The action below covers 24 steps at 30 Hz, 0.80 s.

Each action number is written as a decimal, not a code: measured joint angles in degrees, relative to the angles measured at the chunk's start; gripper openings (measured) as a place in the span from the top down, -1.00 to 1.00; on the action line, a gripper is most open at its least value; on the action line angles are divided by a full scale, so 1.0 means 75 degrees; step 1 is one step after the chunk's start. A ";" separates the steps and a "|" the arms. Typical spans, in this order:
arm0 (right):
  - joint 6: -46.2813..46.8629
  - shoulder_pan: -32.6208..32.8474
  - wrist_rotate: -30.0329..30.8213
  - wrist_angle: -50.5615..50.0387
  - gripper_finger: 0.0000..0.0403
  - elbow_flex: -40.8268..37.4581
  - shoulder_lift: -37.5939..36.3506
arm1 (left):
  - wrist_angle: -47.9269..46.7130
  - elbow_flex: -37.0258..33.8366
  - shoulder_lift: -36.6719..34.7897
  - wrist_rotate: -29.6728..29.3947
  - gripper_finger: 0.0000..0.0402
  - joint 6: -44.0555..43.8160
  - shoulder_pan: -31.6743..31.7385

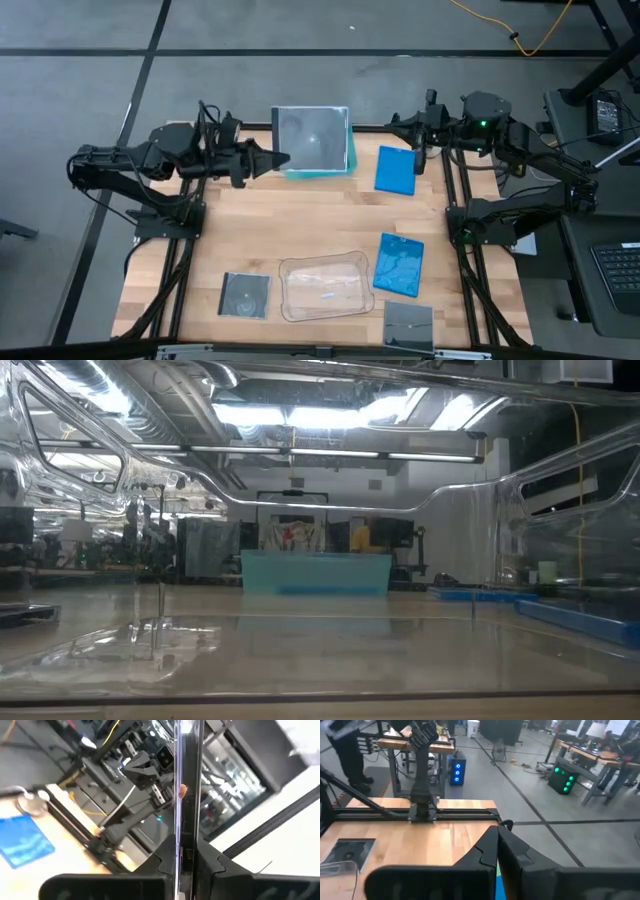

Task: Pick & place jewel cases by type
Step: Put the top black CD case into the transparent bin

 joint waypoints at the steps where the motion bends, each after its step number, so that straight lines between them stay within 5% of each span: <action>1: -0.0012 0.0000 -0.0038 0.0001 0.93 0.0000 0.0014 | 0.0008 0.0000 -0.0005 -0.0003 0.90 -0.0218 0.0000; 7: -0.0274 0.0000 -0.0504 -0.0098 0.93 0.0003 0.0240 | 0.0015 0.0000 -0.0006 0.0006 0.90 -0.1270 -0.0003; 15: -0.0451 -0.0006 -0.0827 -0.0235 0.89 0.0003 0.0672 | 0.0012 0.0000 -0.0006 -0.0383 0.90 -0.0944 -0.0006; 24: -0.1220 -0.0307 -0.1106 -0.0218 0.50 0.0003 0.0792 | -0.1403 0.0008 0.0023 -0.1100 0.90 0.0103 -0.0006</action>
